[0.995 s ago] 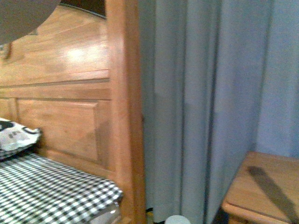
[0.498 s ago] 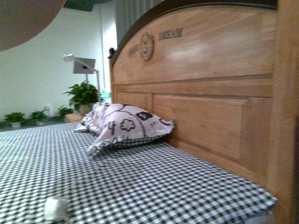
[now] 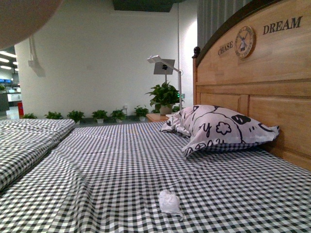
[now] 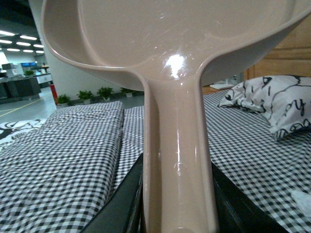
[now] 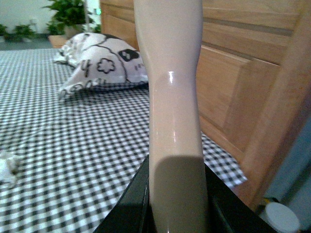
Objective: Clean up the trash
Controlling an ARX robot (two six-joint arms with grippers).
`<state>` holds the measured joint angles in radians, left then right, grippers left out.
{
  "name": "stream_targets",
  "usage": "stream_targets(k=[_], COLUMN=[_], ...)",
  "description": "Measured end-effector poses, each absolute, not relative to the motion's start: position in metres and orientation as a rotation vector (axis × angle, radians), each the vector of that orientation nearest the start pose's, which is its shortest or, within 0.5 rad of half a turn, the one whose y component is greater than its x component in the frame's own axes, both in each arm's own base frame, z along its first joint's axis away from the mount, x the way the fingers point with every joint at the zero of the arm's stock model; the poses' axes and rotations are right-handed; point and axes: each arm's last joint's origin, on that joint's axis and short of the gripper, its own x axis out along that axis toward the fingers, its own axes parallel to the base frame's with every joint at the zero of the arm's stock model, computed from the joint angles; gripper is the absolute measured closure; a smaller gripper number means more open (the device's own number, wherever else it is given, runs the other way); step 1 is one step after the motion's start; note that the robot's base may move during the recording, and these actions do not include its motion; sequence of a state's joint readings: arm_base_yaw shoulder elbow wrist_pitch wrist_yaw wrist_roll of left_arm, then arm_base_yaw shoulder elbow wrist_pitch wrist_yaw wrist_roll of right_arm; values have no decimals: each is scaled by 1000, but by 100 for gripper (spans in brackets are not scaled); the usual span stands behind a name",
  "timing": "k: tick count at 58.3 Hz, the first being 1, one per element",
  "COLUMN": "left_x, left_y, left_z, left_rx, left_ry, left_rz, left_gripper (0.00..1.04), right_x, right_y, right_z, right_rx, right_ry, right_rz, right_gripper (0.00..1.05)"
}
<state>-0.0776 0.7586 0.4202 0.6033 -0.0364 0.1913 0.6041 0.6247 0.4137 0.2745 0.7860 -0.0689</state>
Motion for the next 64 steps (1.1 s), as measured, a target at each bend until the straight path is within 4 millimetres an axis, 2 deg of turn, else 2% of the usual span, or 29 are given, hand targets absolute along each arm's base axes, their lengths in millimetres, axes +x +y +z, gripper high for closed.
stream_targets(k=[8,16,21,26,38,50,64], left_x=[172,186,207,227,266,288,307], left_y=[-14,-6,3,8,10,-6,-17], left_z=[286,287,270,253,234,210,198], left_rx=[177,116,142,236,472,618,672], left_ry=[-268,24,168,231,293,342,369], left_rz=[-36,-102,-145,-212,-360,-508,-592], left_gripper=[77,77,77,77,77,77,77], right_x=[132,132,132,132,132,132,132], right_y=[66,66,66,66,66,66,66], right_z=[271,271,271,271,271,271,271], right_rx=[-27,-27,-27,-27,-27,-27,-27], right_ry=[-43,-43,-43,-43,-43,-43,-43], right_rz=[-190,-188,-188,-188,-188,-188,-188], right_gripper=[84,84,84,84,84,84,84])
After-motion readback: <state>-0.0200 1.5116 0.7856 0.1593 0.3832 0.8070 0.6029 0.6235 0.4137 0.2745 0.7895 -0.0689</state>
